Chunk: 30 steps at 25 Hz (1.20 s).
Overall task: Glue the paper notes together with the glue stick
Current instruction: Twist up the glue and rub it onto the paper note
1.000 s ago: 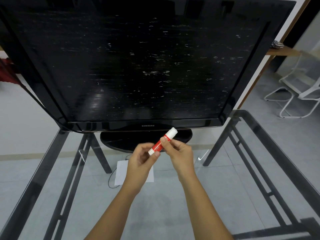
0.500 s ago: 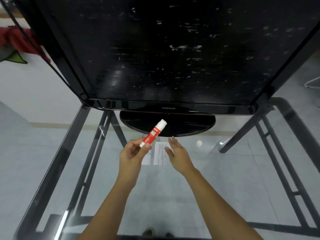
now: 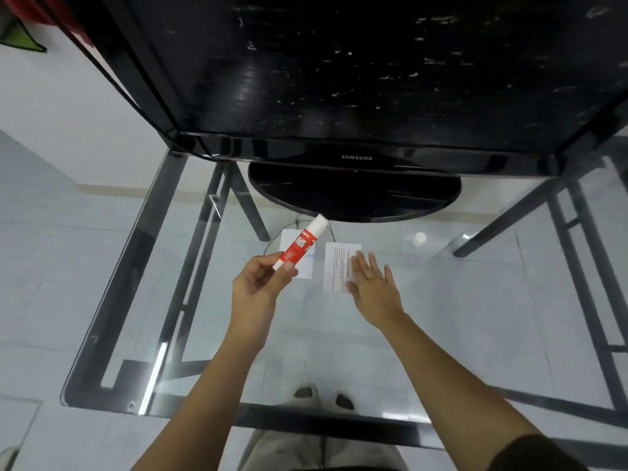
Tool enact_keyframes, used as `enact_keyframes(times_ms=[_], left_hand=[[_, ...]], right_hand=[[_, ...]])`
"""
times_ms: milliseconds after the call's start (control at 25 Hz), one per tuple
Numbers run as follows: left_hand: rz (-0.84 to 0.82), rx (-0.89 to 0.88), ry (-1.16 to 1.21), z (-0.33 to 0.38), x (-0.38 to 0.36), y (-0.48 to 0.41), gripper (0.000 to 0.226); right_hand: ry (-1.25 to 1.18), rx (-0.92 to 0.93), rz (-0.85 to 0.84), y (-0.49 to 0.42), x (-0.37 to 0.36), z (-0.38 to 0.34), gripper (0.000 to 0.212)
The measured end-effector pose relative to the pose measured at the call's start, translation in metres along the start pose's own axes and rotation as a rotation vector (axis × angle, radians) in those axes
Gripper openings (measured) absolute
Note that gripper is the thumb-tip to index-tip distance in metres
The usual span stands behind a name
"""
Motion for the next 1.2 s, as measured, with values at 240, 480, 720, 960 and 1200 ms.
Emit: enact_keyframes(times_ms=[240, 480, 720, 960, 1200], left_hand=[[-0.048, 0.091, -0.033, -0.035, -0.014, 0.010, 0.026], [-0.122, 0.163, -0.031, -0.064, -0.025, 0.016, 0.026], [-0.134, 0.349, 0.260, -0.079, -0.019, 0.000, 0.017], [-0.036, 0.544, 0.289, -0.096, -0.020, -0.011, 0.013], [-0.212, 0.036, -0.330, -0.089, -0.019, 0.002, 0.018]], right_hand=[[-0.026, -0.034, 0.004, 0.064, -0.012, 0.016, 0.056], [-0.115, -0.033, 0.052, 0.077, -0.018, 0.023, 0.057], [-0.072, -0.011, 0.171, 0.082, -0.021, 0.026, 0.055], [-0.061, -0.010, 0.206, 0.083, -0.022, 0.026, 0.054], [-0.064, -0.025, 0.198, 0.082, -0.023, 0.027, 0.056]])
Point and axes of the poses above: each hand's wrist, its own y-axis away from the middle knuckle, its own x-axis out of the back of the hand, z = x × y, the point moved 4 cm from there along -y, towards the middle knuckle, and after that the axes turned 12 degrees about z, right-handed, at the moved point
